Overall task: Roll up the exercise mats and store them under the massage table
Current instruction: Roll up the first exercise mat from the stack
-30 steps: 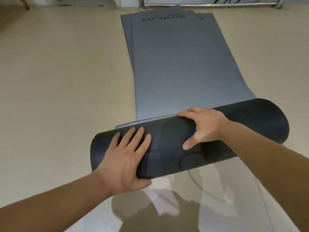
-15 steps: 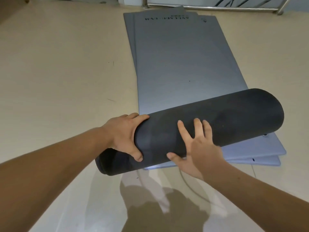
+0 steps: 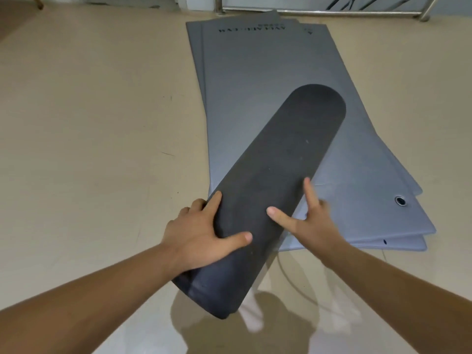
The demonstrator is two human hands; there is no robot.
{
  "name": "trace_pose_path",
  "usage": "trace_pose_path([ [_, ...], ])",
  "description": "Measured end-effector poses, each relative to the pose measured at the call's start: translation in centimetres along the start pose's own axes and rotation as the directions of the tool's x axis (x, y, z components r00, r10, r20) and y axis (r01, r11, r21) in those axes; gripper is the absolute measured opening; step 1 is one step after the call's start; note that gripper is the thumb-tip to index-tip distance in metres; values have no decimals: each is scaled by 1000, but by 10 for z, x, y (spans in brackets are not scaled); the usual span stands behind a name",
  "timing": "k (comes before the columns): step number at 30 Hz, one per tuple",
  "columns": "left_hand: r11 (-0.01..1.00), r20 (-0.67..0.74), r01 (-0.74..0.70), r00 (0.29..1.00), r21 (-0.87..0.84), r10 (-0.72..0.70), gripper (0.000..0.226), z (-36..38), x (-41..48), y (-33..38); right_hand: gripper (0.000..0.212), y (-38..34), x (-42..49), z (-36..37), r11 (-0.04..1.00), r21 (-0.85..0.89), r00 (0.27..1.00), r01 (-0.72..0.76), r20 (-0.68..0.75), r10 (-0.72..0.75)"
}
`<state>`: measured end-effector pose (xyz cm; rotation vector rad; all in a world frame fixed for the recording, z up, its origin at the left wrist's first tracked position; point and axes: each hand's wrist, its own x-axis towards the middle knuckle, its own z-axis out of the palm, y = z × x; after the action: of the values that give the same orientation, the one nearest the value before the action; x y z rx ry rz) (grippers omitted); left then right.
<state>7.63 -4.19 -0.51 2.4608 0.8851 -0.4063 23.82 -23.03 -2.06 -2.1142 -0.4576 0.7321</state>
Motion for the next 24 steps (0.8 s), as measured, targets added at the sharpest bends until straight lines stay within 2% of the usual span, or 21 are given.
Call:
trace_pose_path([
  [1, 996, -3, -15, 1000, -86, 15, 110, -2, 1, -11, 127, 1, -7, 11, 989, 139, 997, -55, 57, 48],
  [2, 979, -23, -32, 999, -200, 28, 100, -2, 2, -22, 130, 3, -12, 22, 975, 205, 994, -85, 85, 69],
  [4, 885, -65, -44, 998, -464, 15, 68, 0, 2, -41, 132, 6, -15, 37, 958, 275, 996, -84, 40, 76],
  [5, 819, -42, -13, 999, -573, -13, 53, 2, 2, -49, 128, 4, -15, 42, 956, 281, 996, -88, 17, 87],
  [6, 761, 15, 41, 999, -647, -42, 47, 3, 3, -56, 123, 1, -14, 44, 961, 261, 996, -90, 12, 90],
  [7, 725, 80, 91, 996, -683, -50, 51, 3, 5, -62, 118, 0, -14, 45, 974, 211, 996, -86, 14, 85],
  [8, 723, 136, 126, 990, -679, -44, 65, 4, 10, -69, 113, -2, -15, 44, 987, 141, 997, -76, 13, 75],
  [10, 764, 240, 178, 970, -621, -31, 93, 3, 21, -81, 102, -7, -22, 44, 1000, -8, 1000, -25, 14, 25],
  [12, 796, 325, 203, 946, -570, -9, 90, 0, 28, -84, 85, -10, -34, 46, 958, -279, 997, 69, 39, -61],
  [14, 810, 362, 192, 932, -555, 27, 82, -1, 30, -77, 84, -13, -49, 49, 860, -486, 988, 152, 75, -132],
  [17, 811, 327, 128, 941, -571, 82, 71, 8, 24, -64, 87, -12, -56, 51, 899, -414, 987, 142, -4, -158],
  [19, 765, 311, 112, 943, -634, 119, 68, 20, 20, -64, 89, -7, -55, 49, 930, -355, 992, 90, -49, -115],
  [22, 653, 317, 165, 941, -740, 122, 85, 26, 20, -75, 87, -4, -55, 52, 953, -298, 996, 51, -51, -69],
  [24, 651, 334, 177, 934, -738, 125, 106, 27, 22, -81, 86, -2, -58, 57, 954, -291, 994, 66, -60, -88],
])
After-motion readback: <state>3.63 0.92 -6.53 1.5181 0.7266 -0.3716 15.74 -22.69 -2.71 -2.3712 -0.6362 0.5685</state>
